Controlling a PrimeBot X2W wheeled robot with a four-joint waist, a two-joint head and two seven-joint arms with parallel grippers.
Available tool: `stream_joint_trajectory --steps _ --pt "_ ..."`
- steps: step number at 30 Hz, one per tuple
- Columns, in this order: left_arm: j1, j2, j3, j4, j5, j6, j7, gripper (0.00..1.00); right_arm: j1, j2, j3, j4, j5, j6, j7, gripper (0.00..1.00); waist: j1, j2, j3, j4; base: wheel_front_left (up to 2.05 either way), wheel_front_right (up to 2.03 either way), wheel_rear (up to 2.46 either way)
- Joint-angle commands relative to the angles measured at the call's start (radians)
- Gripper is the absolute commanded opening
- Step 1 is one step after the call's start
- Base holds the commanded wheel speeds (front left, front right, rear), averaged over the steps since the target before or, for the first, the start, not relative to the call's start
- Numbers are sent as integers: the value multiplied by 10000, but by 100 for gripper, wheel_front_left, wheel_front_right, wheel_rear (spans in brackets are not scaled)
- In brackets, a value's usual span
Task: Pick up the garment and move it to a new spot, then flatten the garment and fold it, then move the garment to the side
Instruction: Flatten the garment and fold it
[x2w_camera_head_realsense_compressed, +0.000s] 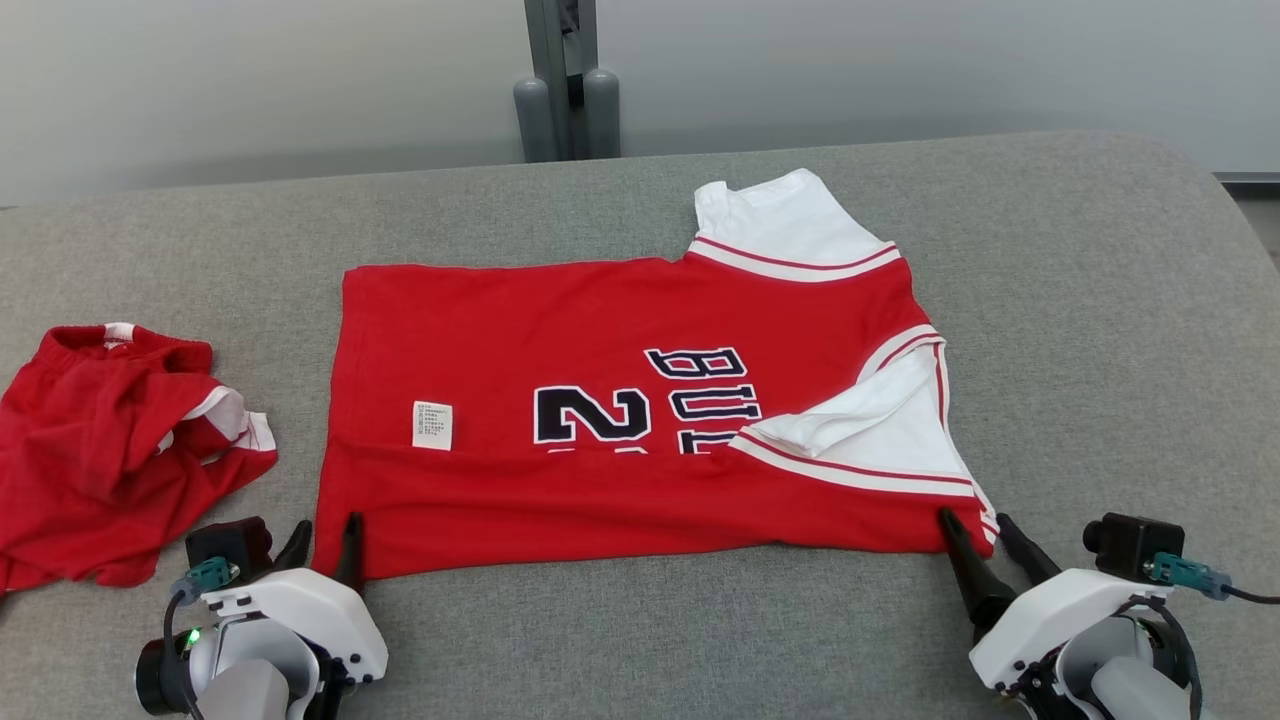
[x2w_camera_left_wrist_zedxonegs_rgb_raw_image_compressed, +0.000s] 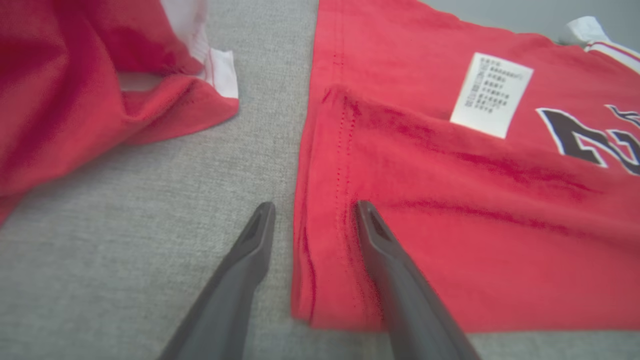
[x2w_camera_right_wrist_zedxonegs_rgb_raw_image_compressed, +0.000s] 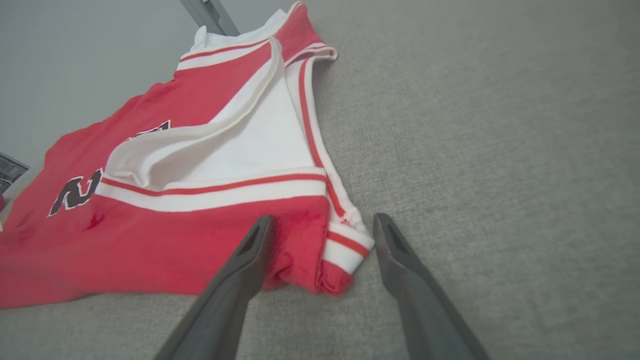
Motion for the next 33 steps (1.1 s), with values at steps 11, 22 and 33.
stream_joint_trajectory --steps 11,22,33 --pt "160 -126 -362 710 -293 -337 103 0 -209 -271 549 -20 659 5 -13 0 0 -1 -193 22 0 0 0" --pt "123 20 -878 644 -400 -453 269 0 -2 -774 998 -570 1894 5 403 0 0 -1 -662 23 0 0 0" --pt "756 756 -2514 -795 -1438 -458 1966 0 221 -2080 1354 -2128 4049 5 2759 0 0 -1 -1438 -62 0 0 0"
